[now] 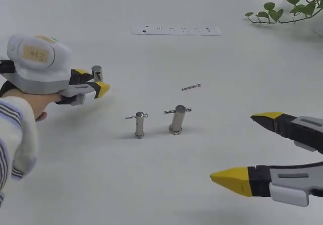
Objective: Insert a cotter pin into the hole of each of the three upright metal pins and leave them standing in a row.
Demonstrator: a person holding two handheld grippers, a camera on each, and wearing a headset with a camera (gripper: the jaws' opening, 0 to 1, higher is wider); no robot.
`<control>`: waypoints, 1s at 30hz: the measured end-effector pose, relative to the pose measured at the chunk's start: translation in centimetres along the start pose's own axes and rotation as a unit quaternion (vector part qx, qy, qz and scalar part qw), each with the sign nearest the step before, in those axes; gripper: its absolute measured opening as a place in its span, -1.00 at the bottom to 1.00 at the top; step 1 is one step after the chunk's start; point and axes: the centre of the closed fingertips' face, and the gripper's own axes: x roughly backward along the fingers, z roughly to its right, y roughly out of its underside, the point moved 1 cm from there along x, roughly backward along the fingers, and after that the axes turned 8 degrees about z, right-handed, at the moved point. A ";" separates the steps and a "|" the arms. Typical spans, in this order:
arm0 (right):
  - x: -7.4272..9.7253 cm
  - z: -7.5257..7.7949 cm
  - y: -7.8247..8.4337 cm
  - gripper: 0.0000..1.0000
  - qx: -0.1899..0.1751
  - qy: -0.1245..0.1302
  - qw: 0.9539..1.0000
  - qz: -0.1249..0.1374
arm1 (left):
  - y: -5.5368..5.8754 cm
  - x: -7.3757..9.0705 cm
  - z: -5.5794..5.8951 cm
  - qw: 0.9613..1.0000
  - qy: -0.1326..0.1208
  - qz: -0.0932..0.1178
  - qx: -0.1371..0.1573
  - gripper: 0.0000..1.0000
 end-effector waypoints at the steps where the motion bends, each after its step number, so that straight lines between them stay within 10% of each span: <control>1: 0.0 0.0 0.1 0.84 0.000 0.000 1.000 -0.001 | -0.1 0.0 -0.1 1.000 -0.001 0.002 0.000 -0.60; 22: 0.1 -0.3 -0.1 0.77 0.004 -0.001 1.000 0.006 | 0.1 -0.1 -0.2 0.998 0.015 -0.024 -0.049 -0.75; 30: 0.0 -0.6 -0.3 0.76 0.001 -0.007 1.000 0.010 | 0.1 -0.1 -0.3 1.000 0.007 -0.022 0.005 -0.77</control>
